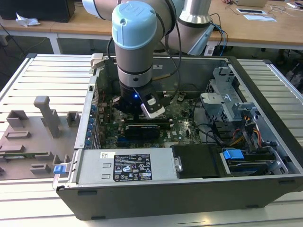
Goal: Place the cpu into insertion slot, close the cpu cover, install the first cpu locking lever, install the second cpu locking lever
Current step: 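Install the second cpu locking lever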
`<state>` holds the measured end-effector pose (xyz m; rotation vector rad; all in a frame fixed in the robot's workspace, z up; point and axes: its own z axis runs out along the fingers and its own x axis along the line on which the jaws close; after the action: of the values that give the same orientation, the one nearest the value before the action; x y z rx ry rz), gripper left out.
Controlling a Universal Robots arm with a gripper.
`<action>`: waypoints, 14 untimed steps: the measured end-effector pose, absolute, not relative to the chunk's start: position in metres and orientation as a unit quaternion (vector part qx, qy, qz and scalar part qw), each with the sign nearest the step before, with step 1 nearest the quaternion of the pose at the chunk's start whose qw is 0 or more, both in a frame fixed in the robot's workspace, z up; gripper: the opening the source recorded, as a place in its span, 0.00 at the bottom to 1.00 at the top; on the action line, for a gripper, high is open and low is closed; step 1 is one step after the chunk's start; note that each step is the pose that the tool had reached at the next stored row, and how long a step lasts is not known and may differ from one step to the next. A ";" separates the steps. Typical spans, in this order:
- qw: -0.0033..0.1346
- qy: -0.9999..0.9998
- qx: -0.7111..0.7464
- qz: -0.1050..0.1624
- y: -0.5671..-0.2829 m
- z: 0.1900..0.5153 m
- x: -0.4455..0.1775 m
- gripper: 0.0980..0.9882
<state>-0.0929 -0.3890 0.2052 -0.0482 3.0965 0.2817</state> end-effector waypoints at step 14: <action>0.017 0.994 -0.035 0.105 -0.385 0.201 -0.094 0.01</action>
<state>-0.0943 -0.3846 0.2006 -0.1103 3.0886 0.3260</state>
